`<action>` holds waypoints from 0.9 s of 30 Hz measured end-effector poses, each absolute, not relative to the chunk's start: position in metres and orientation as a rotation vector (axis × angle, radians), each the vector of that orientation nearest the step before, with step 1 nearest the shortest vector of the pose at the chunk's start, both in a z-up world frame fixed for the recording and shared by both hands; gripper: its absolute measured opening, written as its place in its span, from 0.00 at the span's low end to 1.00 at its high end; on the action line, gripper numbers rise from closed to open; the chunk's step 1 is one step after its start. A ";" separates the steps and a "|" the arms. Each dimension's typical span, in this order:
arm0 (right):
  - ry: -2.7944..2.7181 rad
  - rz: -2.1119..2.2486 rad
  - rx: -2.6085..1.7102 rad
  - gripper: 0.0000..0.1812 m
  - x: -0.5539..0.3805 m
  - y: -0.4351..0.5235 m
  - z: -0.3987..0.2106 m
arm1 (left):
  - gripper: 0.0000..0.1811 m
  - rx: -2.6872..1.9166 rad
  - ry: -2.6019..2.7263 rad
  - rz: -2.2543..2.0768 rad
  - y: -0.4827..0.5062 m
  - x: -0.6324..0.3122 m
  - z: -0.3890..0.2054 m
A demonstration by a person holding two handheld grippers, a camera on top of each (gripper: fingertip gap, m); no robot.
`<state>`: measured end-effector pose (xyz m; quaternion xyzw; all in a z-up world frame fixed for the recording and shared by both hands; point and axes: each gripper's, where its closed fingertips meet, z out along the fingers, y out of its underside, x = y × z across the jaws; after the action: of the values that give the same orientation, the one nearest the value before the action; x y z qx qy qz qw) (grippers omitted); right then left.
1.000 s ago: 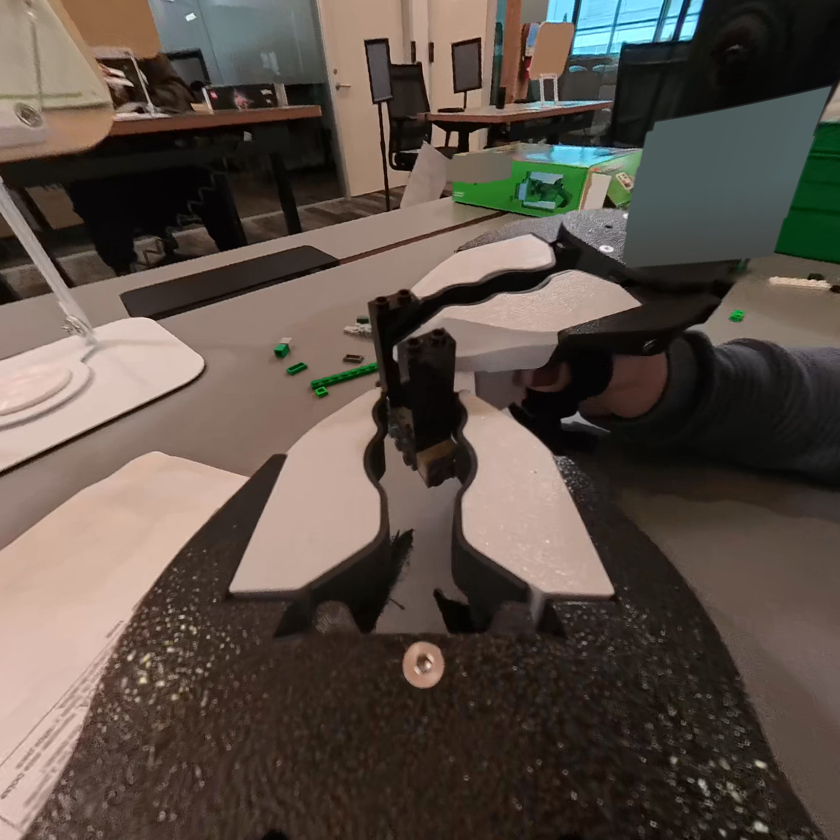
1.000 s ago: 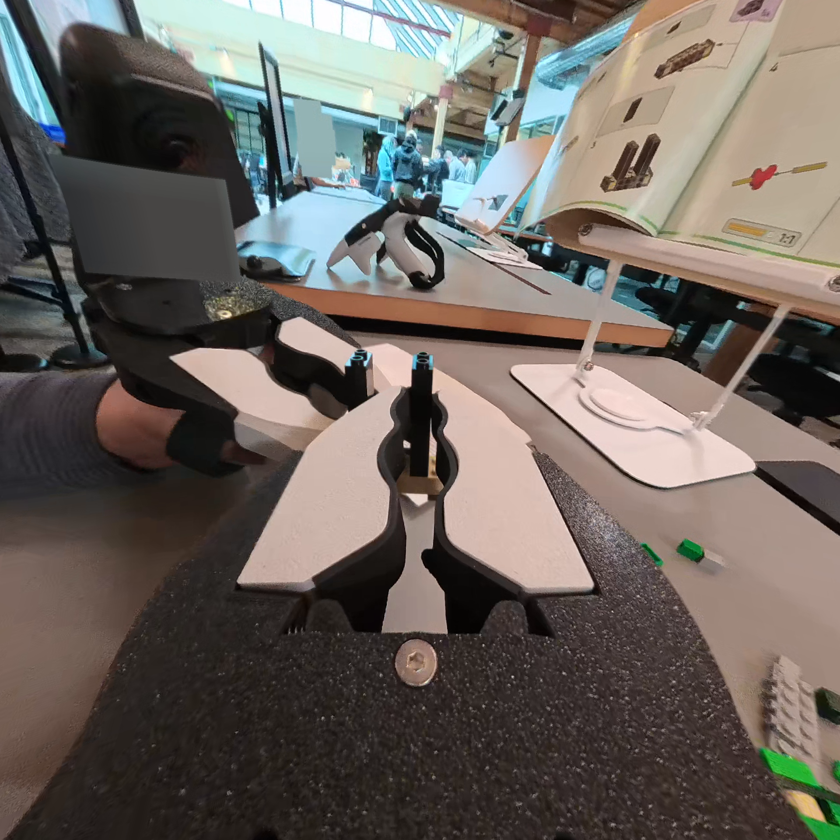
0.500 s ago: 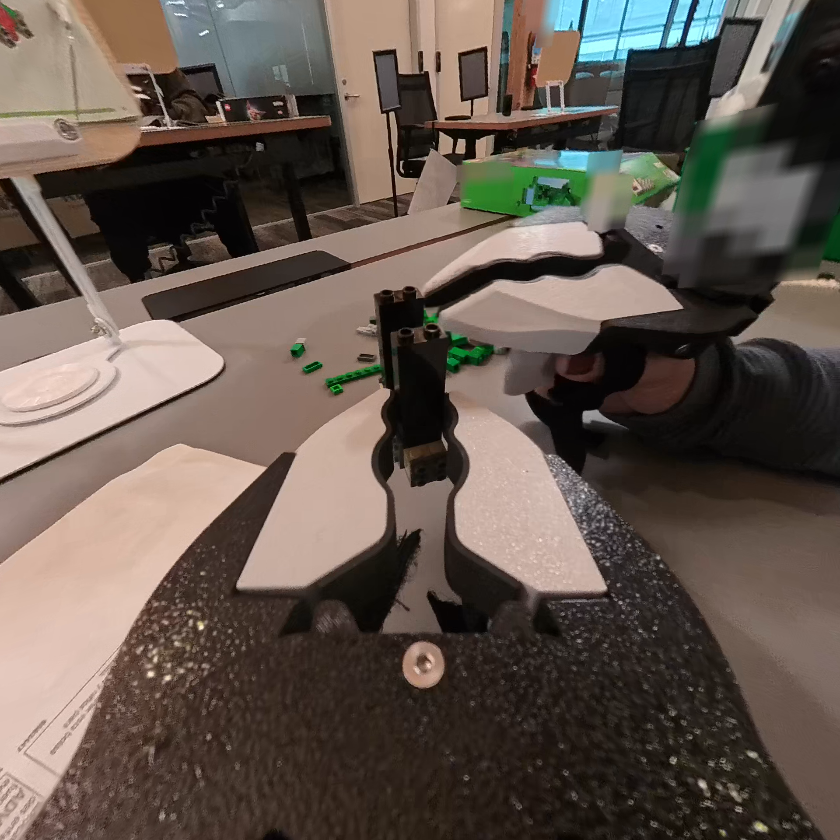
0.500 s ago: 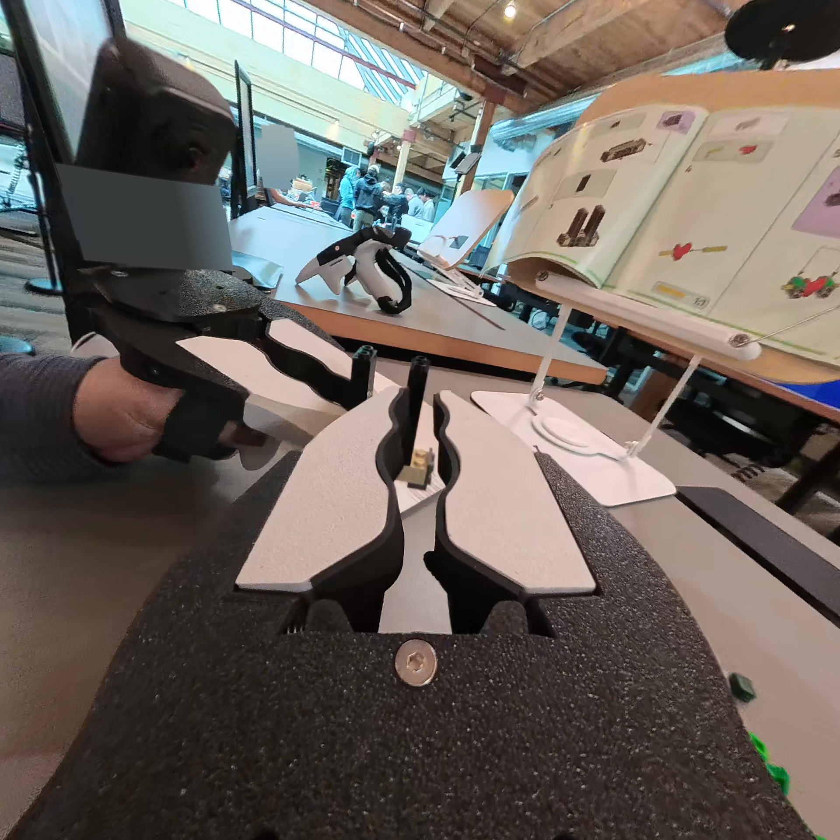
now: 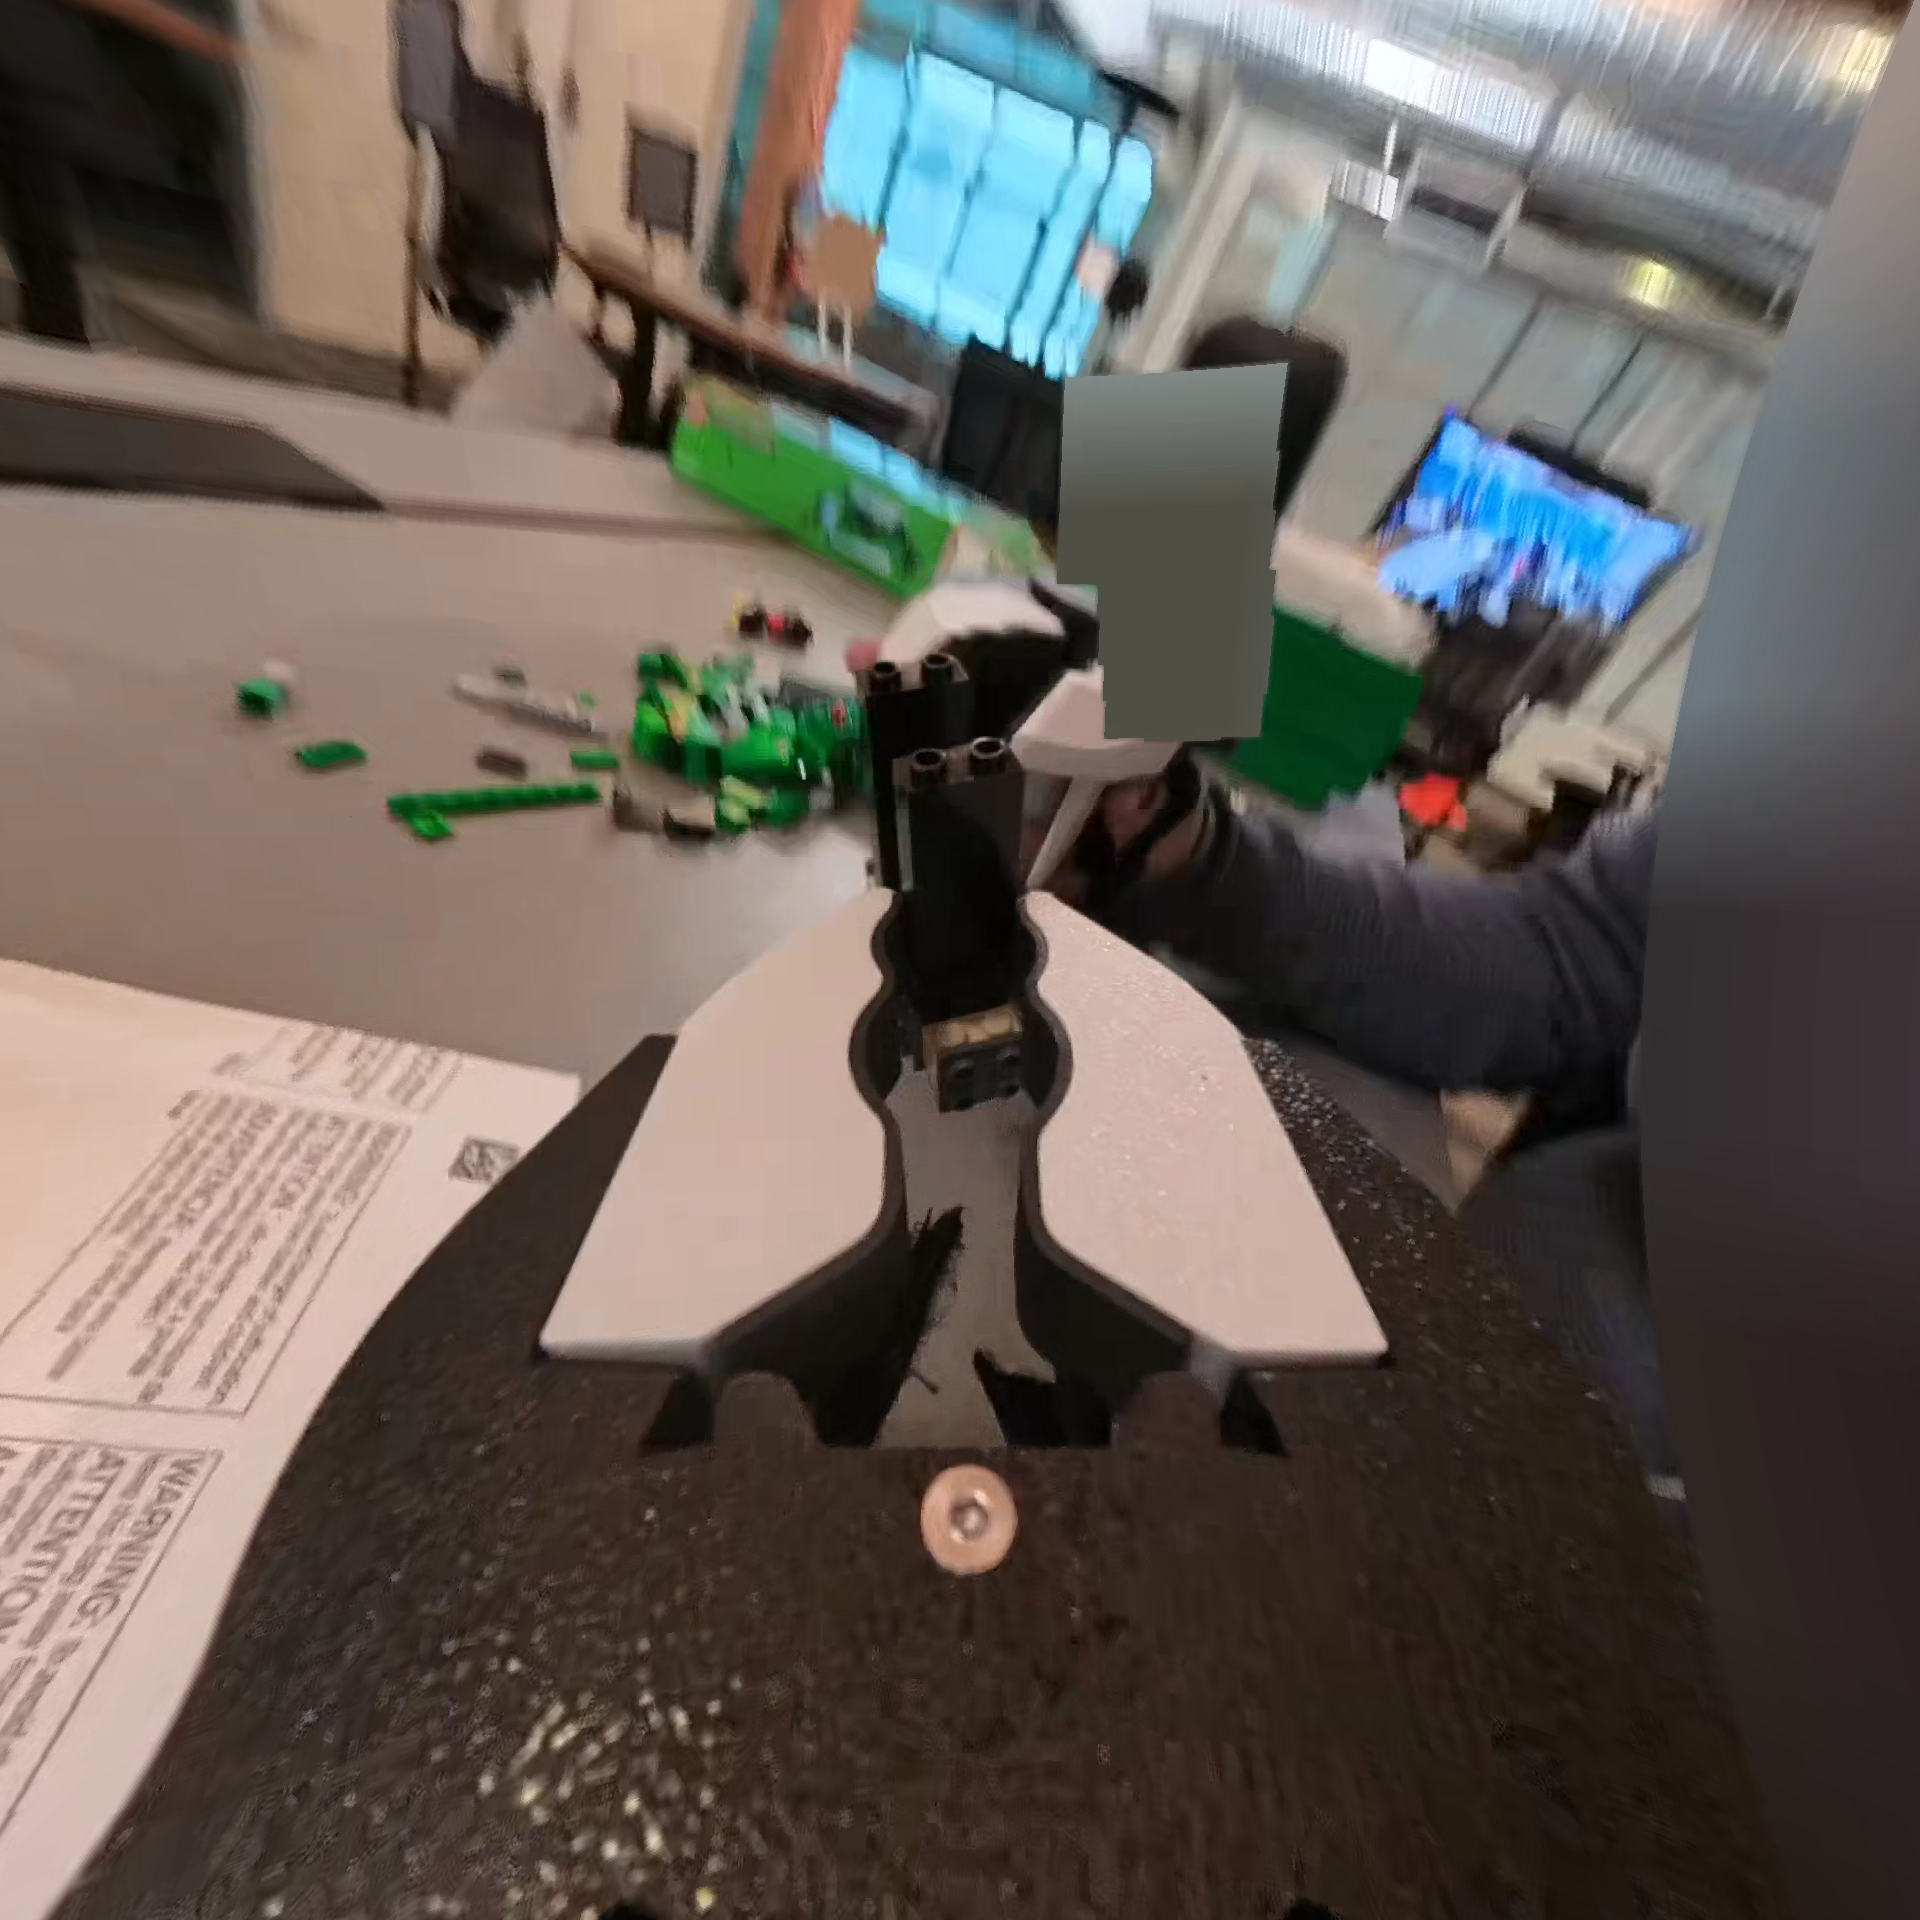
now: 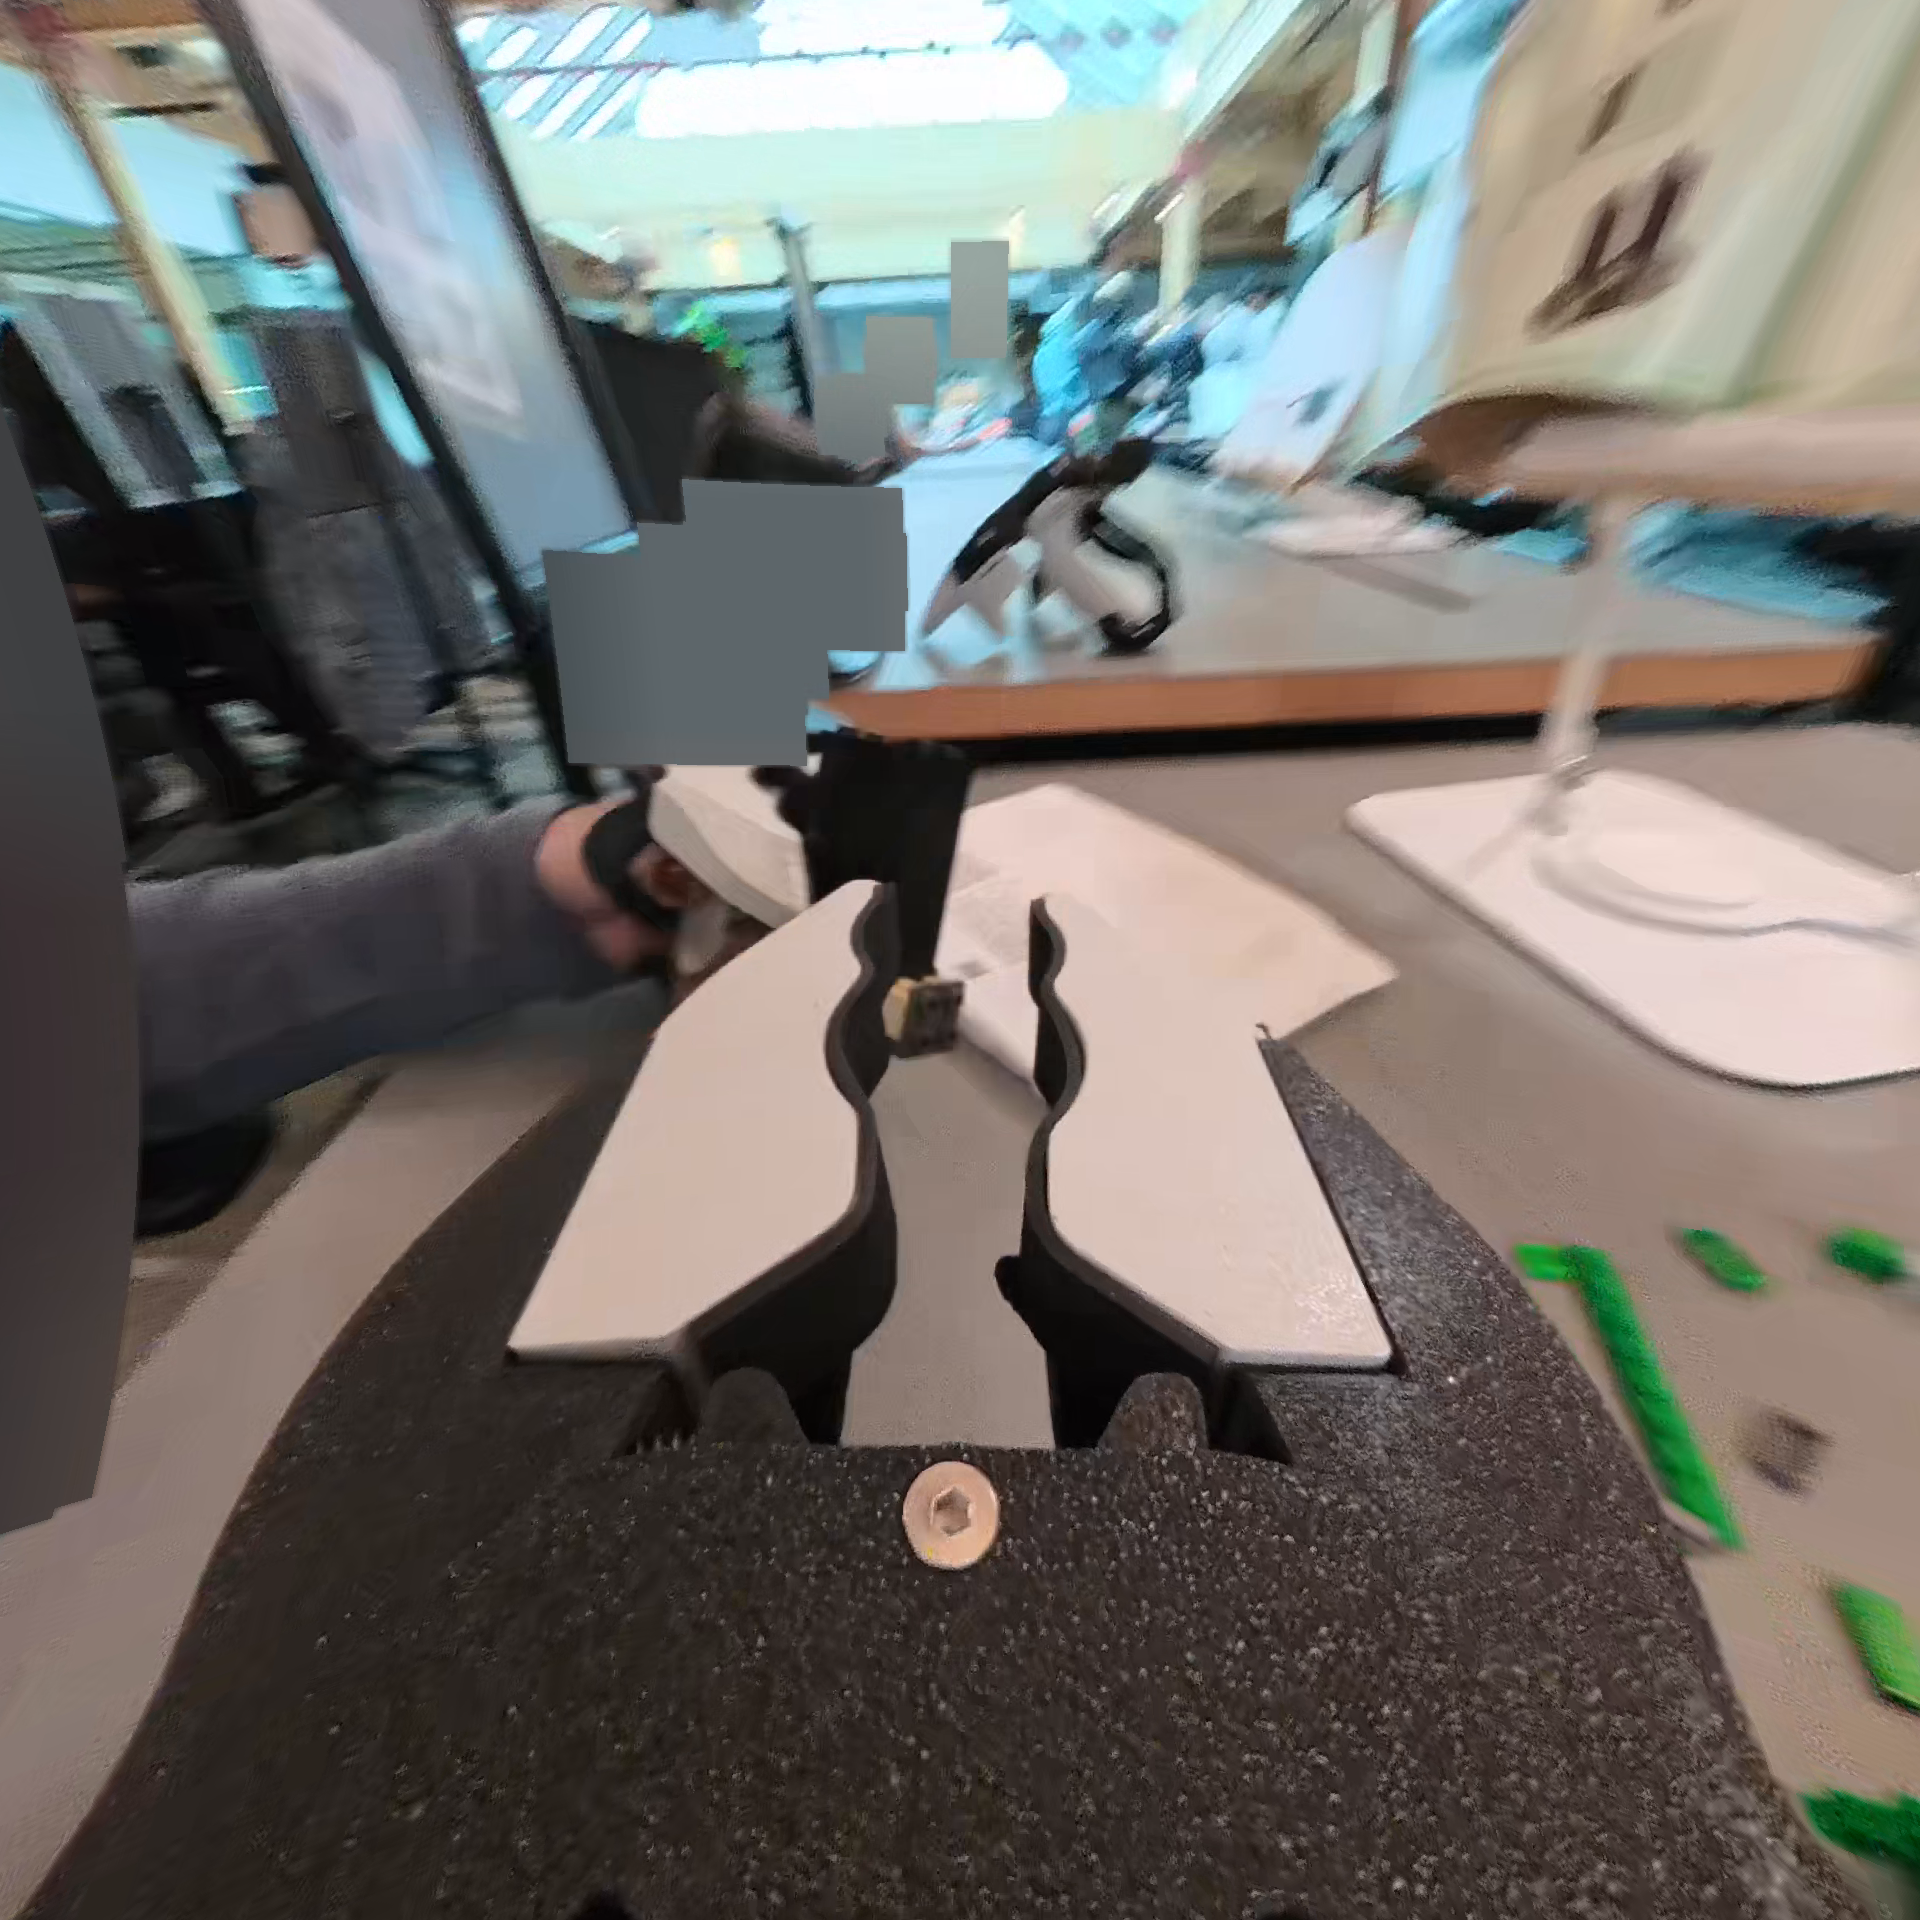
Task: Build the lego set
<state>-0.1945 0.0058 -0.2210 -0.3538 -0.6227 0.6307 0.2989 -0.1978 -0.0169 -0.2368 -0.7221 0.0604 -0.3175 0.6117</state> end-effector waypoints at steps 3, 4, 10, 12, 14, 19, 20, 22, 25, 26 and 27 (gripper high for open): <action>-1.873 1.789 -1.003 0.18 -0.187 -0.014 -0.244 | 0.10 -1.860 0.287 -0.774 -0.029 -0.180 -0.258; -1.919 1.819 -1.006 0.18 -0.185 -0.021 -0.249 | 0.10 -1.904 0.329 -0.779 -0.033 -0.175 -0.264; -2.067 1.795 -0.967 0.10 -0.178 -0.037 -0.260 | 0.10 -1.990 0.470 -0.740 -0.040 -0.163 -0.279; -2.052 1.763 -1.001 0.10 -0.181 -0.035 -0.261 | 0.10 -2.000 0.476 -0.679 -0.038 -0.166 -0.280; -2.046 1.705 -1.010 0.10 -0.184 -0.035 -0.264 | 0.10 -2.017 0.489 -0.613 -0.037 -0.170 -0.282; -2.036 1.621 -0.972 0.10 -0.184 -0.031 -0.264 | 0.22 -1.967 0.407 -0.487 -0.026 -0.182 -0.272; -2.058 1.584 -0.961 0.10 -0.184 -0.031 -0.268 | 0.23 -1.954 0.407 -0.477 -0.024 -0.182 -0.270; -2.087 1.519 -0.942 0.10 -0.183 -0.032 -0.273 | 0.18 -1.966 0.462 -0.470 -0.026 -0.177 -0.272; -2.090 1.493 -0.944 0.10 -0.183 -0.030 -0.276 | 0.10 -1.990 0.501 -0.474 -0.028 -0.173 -0.277; -2.080 1.512 -0.950 0.10 -0.183 -0.029 -0.275 | 0.10 -1.977 0.501 -0.470 -0.028 -0.173 -0.276; -2.067 1.540 -0.960 0.10 -0.183 -0.029 -0.273 | 0.10 -1.967 0.487 -0.483 -0.028 -0.174 -0.275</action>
<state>-0.1831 -0.0289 -0.2731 -0.3423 -0.7372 0.5493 0.1940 -0.1741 -0.0277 -0.2745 -0.8150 0.2018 -0.2003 0.5049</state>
